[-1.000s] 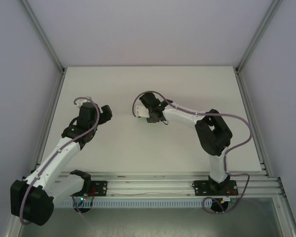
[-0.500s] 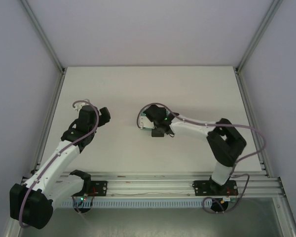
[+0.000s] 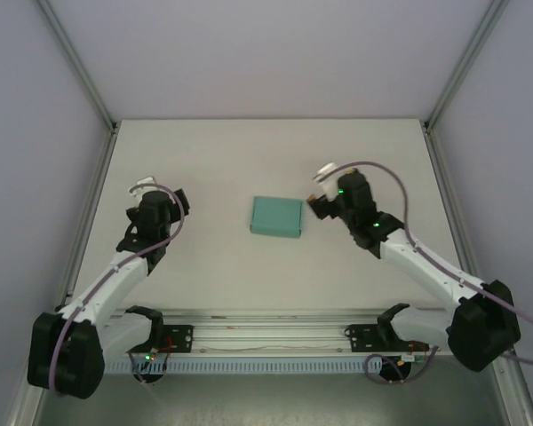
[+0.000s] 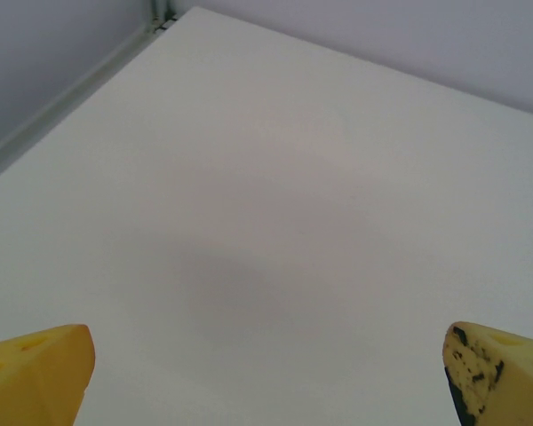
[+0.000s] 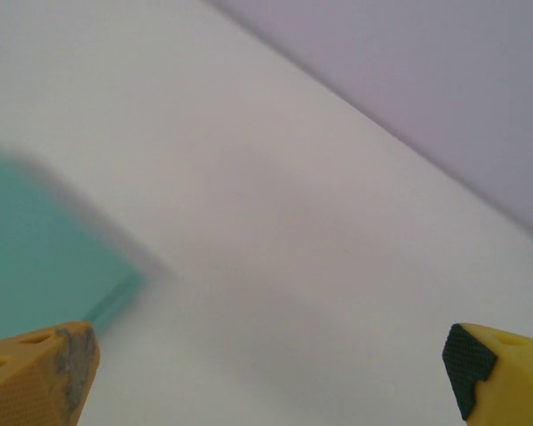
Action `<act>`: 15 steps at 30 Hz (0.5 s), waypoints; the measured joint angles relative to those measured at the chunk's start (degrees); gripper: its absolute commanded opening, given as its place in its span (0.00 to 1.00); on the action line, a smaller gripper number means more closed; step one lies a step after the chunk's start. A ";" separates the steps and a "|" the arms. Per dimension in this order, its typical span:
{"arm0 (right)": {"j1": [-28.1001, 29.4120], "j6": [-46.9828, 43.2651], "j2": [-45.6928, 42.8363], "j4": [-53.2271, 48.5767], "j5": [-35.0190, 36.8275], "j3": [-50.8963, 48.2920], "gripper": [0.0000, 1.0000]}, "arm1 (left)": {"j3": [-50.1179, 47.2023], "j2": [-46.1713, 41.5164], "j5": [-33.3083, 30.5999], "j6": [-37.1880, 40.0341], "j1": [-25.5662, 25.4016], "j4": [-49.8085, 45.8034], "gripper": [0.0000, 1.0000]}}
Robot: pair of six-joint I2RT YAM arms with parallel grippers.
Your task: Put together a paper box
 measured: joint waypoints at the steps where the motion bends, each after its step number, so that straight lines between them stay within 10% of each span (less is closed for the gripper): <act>1: -2.99 2.93 -0.57 1.95 0.57 -2.25 1.00 | -1.40 1.11 0.17 1.27 1.11 2.45 1.00; 15: -26.14 27.15 8.35 33.79 -0.66 -23.10 1.00 | -13.49 17.77 1.79 14.34 5.60 41.42 1.00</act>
